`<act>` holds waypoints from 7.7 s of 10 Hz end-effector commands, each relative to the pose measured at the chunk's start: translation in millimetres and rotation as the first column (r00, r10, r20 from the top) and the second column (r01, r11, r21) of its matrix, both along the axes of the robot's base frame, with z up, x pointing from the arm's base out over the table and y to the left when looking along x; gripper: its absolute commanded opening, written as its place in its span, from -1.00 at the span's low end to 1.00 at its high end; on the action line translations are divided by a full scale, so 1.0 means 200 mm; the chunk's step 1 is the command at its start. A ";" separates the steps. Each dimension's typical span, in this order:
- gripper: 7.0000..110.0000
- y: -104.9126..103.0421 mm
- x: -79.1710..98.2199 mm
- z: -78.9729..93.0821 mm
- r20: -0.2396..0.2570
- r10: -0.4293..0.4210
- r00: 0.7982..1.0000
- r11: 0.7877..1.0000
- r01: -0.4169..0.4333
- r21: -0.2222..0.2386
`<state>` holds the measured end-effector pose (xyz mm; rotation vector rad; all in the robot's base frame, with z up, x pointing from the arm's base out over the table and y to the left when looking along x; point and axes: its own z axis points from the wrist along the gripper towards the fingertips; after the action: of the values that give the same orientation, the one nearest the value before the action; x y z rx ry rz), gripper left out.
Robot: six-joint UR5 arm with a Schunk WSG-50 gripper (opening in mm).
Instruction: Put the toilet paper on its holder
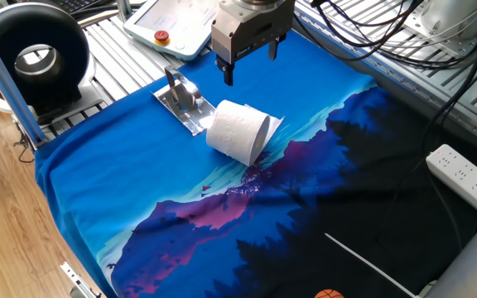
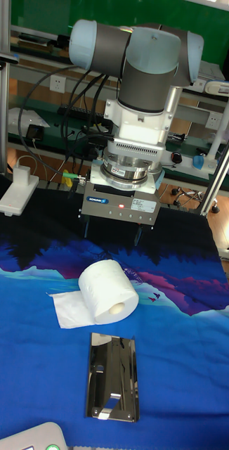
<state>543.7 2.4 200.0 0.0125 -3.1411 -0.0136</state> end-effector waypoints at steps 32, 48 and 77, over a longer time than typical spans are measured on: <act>-1.00 0.13 0.04 -0.17 0.084 0.085 0.993 0.996 -0.084 -0.012; -1.00 0.20 -0.13 -0.17 -0.049 0.010 0.999 0.999 -0.008 0.031; -1.00 0.33 0.51 -0.57 0.073 0.071 0.995 0.997 -0.074 0.031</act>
<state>630.4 61.6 98.3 0.1450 -3.1819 -0.0480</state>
